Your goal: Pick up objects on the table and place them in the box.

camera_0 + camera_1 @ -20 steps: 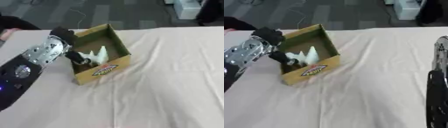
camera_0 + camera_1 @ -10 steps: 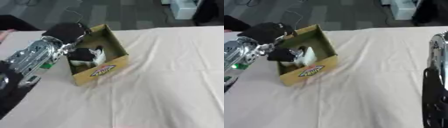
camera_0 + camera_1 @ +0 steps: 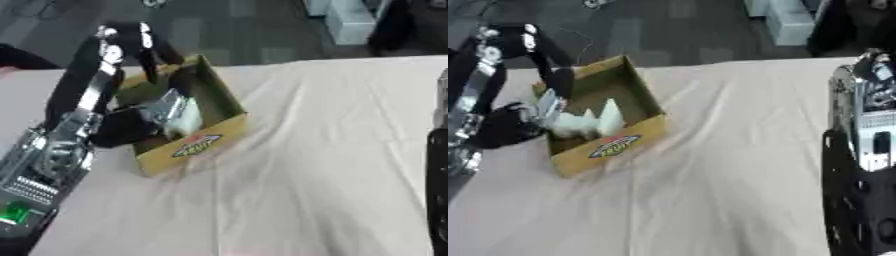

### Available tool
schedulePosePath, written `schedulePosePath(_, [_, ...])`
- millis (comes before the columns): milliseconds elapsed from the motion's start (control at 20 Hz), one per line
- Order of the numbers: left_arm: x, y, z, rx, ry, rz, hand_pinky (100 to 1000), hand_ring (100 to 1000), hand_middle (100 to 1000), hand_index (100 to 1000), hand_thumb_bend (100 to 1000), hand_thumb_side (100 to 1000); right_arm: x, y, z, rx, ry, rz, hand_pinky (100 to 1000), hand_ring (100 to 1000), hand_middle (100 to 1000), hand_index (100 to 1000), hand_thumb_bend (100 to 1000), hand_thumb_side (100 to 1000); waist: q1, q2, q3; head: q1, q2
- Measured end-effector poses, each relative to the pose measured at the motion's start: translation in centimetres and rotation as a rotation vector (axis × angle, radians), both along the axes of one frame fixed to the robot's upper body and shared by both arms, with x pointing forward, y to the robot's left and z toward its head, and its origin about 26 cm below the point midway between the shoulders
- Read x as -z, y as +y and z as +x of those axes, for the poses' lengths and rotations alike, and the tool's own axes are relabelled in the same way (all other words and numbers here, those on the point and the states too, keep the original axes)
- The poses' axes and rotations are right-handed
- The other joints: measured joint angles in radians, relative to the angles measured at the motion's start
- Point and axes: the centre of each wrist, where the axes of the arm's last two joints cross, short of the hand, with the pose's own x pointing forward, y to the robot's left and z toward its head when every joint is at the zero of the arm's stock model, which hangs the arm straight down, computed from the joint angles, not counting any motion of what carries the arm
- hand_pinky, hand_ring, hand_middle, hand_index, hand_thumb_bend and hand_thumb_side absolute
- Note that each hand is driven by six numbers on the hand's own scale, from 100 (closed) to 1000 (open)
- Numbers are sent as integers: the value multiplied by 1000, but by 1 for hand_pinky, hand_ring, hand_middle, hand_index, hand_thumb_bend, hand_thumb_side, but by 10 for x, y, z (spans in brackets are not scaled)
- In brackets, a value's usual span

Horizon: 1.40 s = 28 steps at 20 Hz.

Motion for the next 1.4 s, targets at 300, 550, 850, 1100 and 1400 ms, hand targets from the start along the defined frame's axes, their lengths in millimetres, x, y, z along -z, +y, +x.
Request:
schedulePosePath(300, [-23, -3, 5, 258, -120, -229, 374, 346, 411, 496, 228, 546, 5, -8, -2, 14, -25, -34, 617, 533, 545, 688, 100, 898, -9, -11, 27, -60, -103])
schedulePosePath(550, [-31, 0, 7, 387, -96, -269, 366, 339, 410, 496, 210, 561, 4, -10, -2, 8, -74, -60, 603, 519, 535, 680, 100, 896, -14, -11, 34, -58, -159])
schedulePosePath(850, [-39, 12, 9, 447, -87, -247, 364, 336, 411, 498, 194, 571, 7, -13, 0, 4, -79, -75, 602, 513, 530, 678, 100, 894, -15, -12, 49, -58, -172])
schedulePosePath(1100, [-43, 17, 10, 454, -91, -234, 366, 334, 415, 502, 120, 604, 8, -16, 1, 6, -73, -99, 603, 512, 529, 679, 100, 895, -15, -14, 60, -53, -172])
schedulePosePath(1400, [-42, 20, 10, 433, -83, -222, 366, 332, 422, 503, 100, 621, 8, -16, 2, 4, -71, -111, 605, 512, 529, 680, 100, 896, -14, -13, 61, -46, -165])
